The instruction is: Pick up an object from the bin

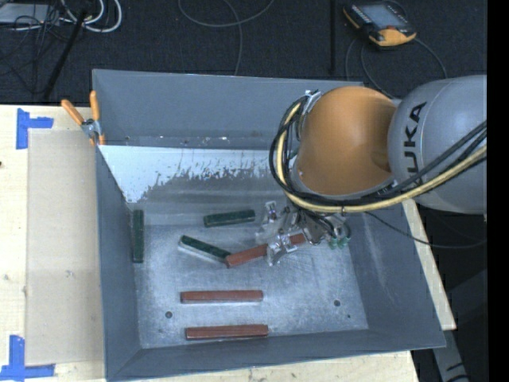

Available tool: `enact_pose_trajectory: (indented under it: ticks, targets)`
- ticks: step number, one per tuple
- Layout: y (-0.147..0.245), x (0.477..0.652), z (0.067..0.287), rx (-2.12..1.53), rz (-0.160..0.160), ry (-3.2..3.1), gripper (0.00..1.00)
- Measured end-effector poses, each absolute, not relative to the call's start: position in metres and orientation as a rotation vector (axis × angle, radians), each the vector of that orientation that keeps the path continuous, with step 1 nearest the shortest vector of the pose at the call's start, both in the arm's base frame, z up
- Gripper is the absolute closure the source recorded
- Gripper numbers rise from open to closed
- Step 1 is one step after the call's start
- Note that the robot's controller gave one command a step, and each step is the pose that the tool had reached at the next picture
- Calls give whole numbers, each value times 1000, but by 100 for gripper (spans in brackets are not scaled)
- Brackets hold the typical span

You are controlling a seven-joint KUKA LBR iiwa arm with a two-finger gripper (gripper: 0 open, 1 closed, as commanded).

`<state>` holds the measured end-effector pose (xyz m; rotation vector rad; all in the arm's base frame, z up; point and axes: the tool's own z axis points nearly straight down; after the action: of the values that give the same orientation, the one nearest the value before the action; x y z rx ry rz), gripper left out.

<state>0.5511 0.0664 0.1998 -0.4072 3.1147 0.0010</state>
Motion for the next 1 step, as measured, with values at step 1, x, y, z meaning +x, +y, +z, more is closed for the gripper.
enact_pose_trajectory:
  ticks: [1]
  targets:
    - [66, 551, 200, -406, 1, 3115, 100]
